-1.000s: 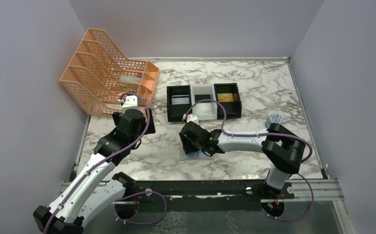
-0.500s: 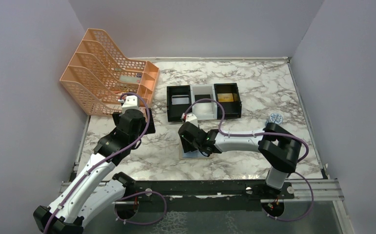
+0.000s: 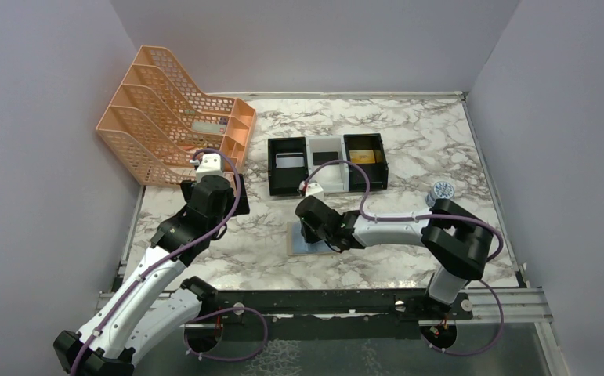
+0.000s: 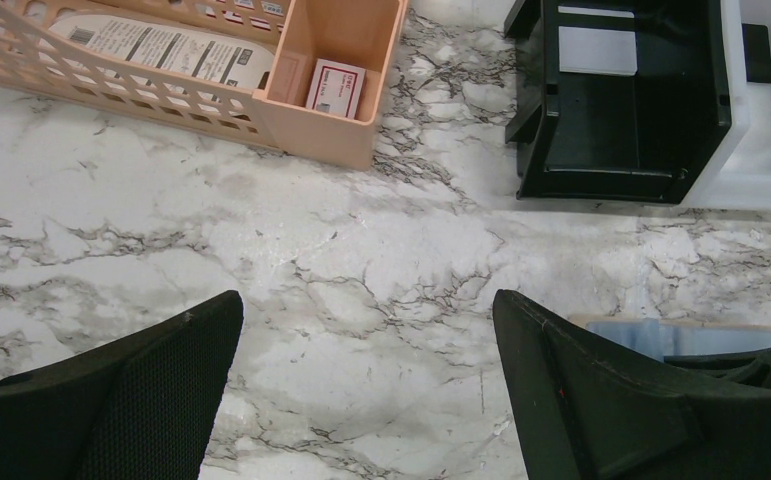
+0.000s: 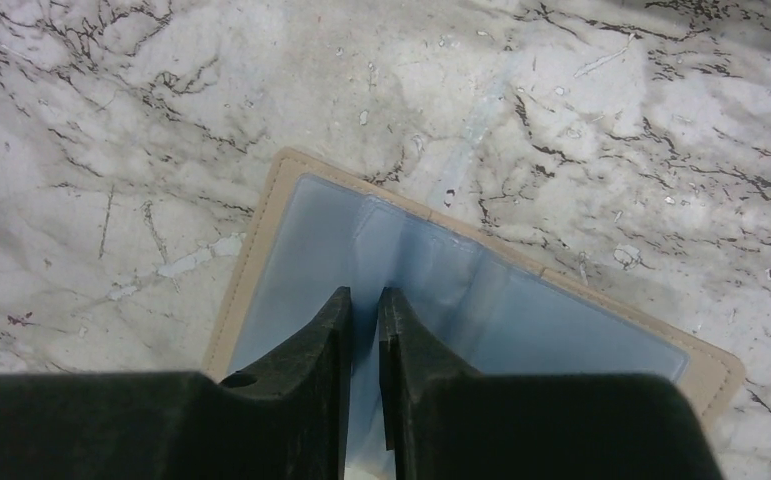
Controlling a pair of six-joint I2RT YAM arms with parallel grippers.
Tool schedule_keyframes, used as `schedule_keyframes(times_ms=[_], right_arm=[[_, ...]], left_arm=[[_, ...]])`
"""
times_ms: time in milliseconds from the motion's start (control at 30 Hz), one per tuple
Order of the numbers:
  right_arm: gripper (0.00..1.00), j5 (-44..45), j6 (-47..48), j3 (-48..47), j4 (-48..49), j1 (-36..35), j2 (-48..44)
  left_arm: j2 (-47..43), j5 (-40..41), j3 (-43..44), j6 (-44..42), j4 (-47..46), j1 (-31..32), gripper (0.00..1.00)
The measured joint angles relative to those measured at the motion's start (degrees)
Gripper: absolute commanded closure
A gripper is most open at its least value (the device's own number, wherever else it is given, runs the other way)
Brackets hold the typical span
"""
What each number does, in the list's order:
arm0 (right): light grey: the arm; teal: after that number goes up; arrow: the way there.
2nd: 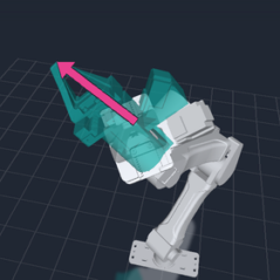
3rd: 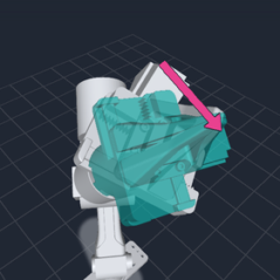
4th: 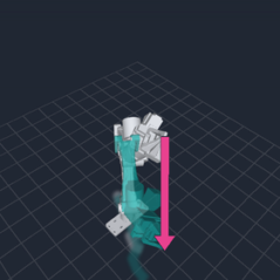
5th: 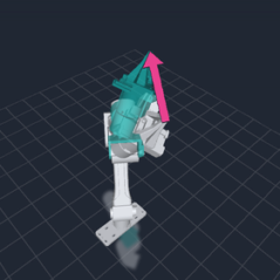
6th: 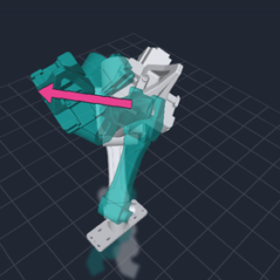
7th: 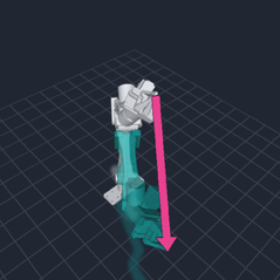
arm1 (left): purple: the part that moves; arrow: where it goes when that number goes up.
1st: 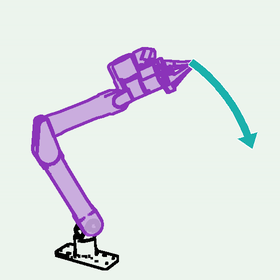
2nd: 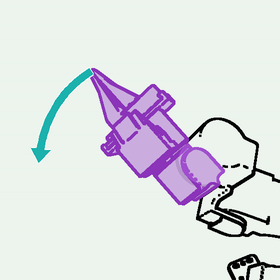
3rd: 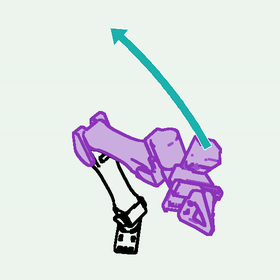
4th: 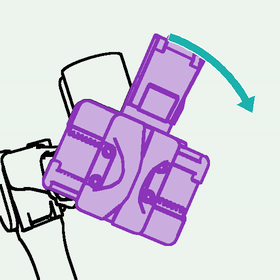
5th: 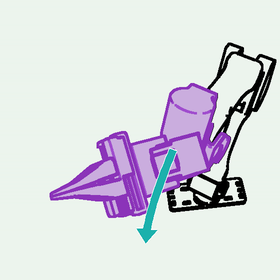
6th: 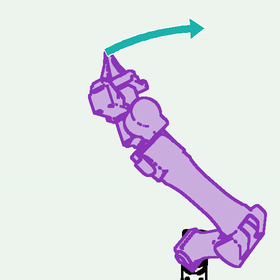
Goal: Take the credit cards out of the card holder
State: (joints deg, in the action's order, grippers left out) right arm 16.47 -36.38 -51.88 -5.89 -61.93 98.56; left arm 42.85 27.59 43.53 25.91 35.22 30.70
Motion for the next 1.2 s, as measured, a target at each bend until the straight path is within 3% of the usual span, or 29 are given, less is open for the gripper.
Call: schedule_keyframes(times_ms=[233,367,500,700,1200], right_arm=[[0.86,-3.76,-1.29,1.73,2.82,0.42,-0.94],[0.86,-7.37,-2.60,5.03,5.14,0.90,-3.34],[0.86,-11.67,-4.04,7.65,7.82,1.84,-5.29],[0.86,-17.20,-6.97,11.69,12.96,3.87,-7.76],[0.84,-29.14,-11.91,18.45,24.33,12.39,-8.17]], left_arm=[[-0.20,-2.75,0.00,0.33,0.00,-0.02,0.01],[-1.70,-11.72,-2.19,3.19,-3.19,-0.26,0.01],[-2.71,-23.74,-10.38,8.39,-11.63,-0.26,0.01],[3.80,-36.37,-18.47,13.05,-21.68,1.53,0.03],[6.99,-39.43,-30.03,21.05,-42.80,11.87,0.11]])
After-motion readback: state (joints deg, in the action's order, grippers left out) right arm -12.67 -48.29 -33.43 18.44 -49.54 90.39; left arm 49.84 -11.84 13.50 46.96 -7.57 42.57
